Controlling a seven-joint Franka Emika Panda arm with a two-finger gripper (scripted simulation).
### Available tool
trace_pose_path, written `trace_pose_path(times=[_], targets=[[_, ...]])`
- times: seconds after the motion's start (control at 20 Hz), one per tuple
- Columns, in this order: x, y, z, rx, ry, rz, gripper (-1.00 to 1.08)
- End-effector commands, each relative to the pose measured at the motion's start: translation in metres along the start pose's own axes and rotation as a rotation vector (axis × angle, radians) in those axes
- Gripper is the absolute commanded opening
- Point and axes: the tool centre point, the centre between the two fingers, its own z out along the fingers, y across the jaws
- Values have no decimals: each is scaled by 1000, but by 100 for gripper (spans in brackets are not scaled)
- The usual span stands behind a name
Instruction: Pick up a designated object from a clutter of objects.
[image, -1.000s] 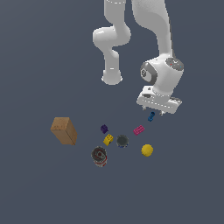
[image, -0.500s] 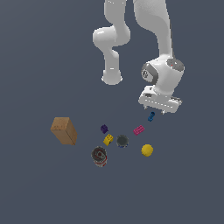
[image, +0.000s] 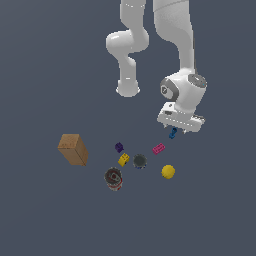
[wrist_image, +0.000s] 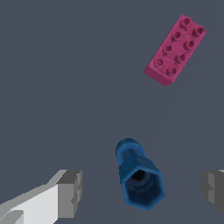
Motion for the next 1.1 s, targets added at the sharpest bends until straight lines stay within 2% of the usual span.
trace_pose_path(times=[0.0, 0.35, 0.4, 1.05], targets=[[-1, 0, 11, 0, 0, 0, 100], [0, 0, 25, 0, 0, 1, 100], [0, 0, 25, 0, 0, 1, -100], [1, 0, 22, 0, 1, 1, -100]])
